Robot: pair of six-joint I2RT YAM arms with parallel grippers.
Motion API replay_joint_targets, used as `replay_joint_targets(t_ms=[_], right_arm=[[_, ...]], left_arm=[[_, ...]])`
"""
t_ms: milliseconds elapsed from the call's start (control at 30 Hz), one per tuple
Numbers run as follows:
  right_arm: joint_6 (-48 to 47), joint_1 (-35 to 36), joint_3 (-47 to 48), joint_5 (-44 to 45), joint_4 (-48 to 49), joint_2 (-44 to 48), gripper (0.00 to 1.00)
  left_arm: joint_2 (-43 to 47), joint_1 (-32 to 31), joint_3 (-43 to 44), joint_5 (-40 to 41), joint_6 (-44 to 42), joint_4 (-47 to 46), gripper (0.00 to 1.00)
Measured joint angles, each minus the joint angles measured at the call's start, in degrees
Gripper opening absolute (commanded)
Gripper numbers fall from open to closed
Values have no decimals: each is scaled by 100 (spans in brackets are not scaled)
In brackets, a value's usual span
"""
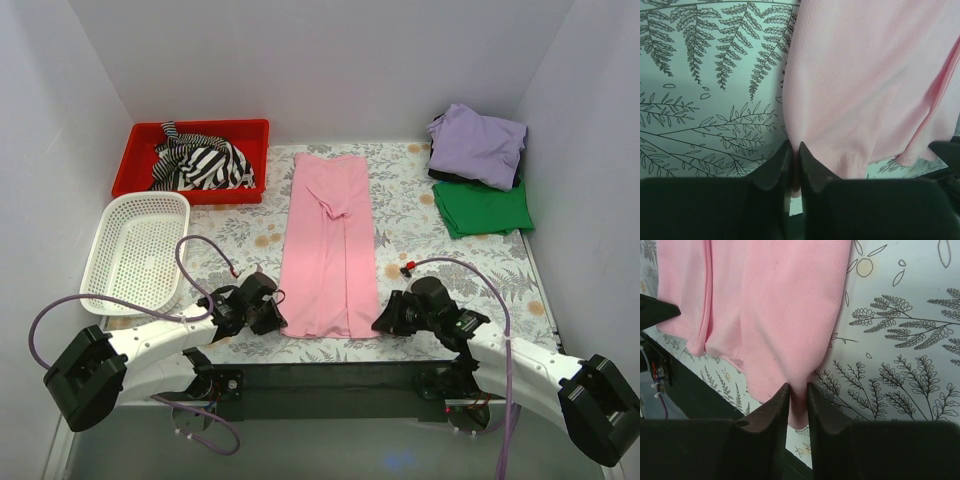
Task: Fold and stack the t-shirts
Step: Fold the tshirt
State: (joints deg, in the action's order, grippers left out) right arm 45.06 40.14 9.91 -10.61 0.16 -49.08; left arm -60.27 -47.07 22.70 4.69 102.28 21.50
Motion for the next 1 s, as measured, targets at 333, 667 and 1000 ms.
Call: replay_joint_targets(t_ms=[333,667,1000], right_arm=[[70,129,-39,109,-205,267,1],[275,623,9,254,-1189,1152,1],[-164,831,1351,802,-1764,881,4]], left_arm=[[234,2,-157,-197,-195,-68,0],[1064,-275,-181,-1045,44,463,0],[704,-413,1139,-398,-52,1482,0]])
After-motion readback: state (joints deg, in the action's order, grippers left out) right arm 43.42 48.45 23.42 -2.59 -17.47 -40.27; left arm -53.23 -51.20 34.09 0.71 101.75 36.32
